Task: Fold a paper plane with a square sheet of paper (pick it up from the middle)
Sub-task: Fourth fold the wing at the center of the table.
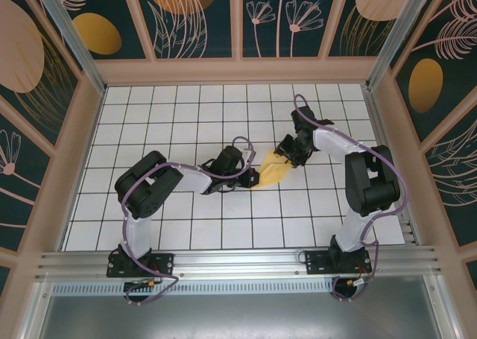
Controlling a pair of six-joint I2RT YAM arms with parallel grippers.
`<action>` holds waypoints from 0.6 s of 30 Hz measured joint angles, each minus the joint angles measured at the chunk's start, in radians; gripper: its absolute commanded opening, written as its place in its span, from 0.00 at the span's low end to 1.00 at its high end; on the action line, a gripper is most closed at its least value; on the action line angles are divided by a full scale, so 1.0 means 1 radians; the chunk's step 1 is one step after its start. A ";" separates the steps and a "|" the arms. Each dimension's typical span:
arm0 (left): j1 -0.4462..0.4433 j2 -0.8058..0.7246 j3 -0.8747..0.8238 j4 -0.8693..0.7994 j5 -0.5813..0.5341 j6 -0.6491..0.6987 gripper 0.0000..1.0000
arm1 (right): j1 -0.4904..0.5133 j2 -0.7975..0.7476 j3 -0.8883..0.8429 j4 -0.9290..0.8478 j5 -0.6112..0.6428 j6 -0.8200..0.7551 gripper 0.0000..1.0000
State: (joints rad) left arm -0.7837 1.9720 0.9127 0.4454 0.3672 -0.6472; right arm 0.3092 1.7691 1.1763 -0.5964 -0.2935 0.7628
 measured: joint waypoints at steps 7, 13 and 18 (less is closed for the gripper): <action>0.000 0.000 0.000 -0.001 -0.001 0.000 0.00 | -0.001 -0.008 0.000 -0.014 0.063 0.005 0.55; 0.000 0.000 0.000 -0.001 -0.001 0.003 0.00 | -0.001 -0.008 0.000 -0.013 0.040 0.004 0.52; 0.000 0.000 0.000 -0.001 -0.001 0.003 0.00 | -0.001 -0.008 -0.001 -0.005 0.007 0.006 0.45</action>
State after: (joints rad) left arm -0.7837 1.9720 0.9131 0.4446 0.3664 -0.6437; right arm 0.3084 1.7611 1.1755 -0.6018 -0.2867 0.7685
